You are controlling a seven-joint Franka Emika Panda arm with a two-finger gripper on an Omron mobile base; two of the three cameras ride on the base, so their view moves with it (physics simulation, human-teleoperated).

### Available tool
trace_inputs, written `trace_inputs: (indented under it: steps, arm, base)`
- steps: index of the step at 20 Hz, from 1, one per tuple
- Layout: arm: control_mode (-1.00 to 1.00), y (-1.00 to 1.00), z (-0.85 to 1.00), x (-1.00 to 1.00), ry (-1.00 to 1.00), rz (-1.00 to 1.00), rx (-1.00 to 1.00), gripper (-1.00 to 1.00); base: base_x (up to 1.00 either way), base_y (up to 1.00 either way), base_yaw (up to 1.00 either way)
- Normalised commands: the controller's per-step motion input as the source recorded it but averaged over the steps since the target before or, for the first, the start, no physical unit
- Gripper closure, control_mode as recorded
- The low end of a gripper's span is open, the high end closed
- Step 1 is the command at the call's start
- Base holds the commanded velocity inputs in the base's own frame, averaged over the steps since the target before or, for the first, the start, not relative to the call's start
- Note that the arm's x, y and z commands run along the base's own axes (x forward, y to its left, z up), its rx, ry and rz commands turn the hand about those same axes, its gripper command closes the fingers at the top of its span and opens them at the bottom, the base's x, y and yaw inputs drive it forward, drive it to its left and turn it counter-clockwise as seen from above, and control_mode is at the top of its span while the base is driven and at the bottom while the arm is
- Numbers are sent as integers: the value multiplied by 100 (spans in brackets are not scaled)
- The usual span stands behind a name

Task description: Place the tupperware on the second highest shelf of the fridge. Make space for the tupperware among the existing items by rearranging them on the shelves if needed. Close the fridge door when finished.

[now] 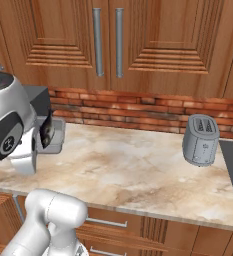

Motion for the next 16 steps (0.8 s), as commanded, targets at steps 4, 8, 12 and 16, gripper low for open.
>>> trace_inputs:
  steps: [4,8,12,16]
  arm:
    - [-100,0,0,-9,0,0,0,100]
    - [-100,0,0,0,0,0,0,100]
    - [-100,0,0,-15,0,0,0,100]
    - [-100,0,-5,-68,0,7,0,100]
  base:
    - [0,0,0]
    - [0,0,0]
    - [0,0,0]
    - [0,0,0]
